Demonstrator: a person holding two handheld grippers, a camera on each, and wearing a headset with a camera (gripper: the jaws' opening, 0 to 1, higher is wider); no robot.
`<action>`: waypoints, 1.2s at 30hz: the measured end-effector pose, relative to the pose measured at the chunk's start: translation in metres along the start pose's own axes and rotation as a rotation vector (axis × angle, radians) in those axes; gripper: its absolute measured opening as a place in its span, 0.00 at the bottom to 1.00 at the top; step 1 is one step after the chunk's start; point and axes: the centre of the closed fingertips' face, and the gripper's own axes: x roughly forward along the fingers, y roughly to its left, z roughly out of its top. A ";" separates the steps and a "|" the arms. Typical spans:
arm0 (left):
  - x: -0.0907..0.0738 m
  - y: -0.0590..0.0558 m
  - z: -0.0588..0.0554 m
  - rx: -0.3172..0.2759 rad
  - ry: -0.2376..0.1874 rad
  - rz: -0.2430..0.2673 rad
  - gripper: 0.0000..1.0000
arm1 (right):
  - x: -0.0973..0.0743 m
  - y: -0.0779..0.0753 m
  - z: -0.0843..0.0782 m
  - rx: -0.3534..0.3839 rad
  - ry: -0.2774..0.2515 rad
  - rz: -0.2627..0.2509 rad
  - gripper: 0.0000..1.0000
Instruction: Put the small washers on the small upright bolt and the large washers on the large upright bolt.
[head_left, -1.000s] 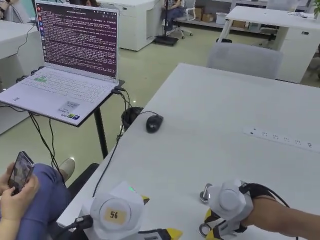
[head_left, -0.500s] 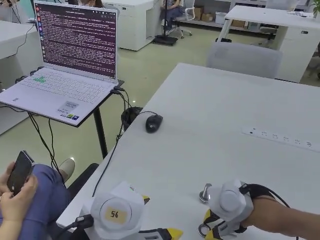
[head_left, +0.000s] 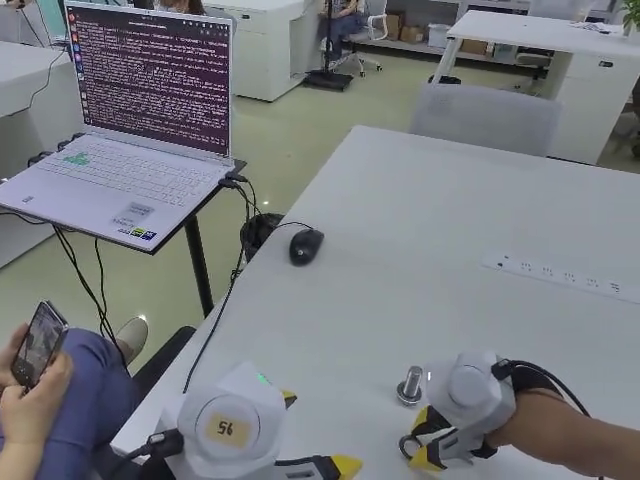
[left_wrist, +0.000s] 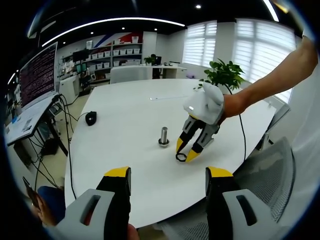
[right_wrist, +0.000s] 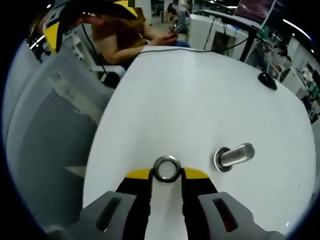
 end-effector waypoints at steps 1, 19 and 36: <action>0.000 0.000 0.000 0.000 0.000 0.000 0.60 | -0.002 0.000 0.001 0.008 -0.007 -0.003 0.23; 0.001 -0.001 0.002 -0.002 -0.006 -0.004 0.59 | -0.038 -0.032 0.029 0.042 -0.099 -0.115 0.23; -0.001 0.002 -0.002 -0.015 0.000 0.006 0.59 | -0.055 -0.074 0.040 0.070 -0.111 -0.226 0.23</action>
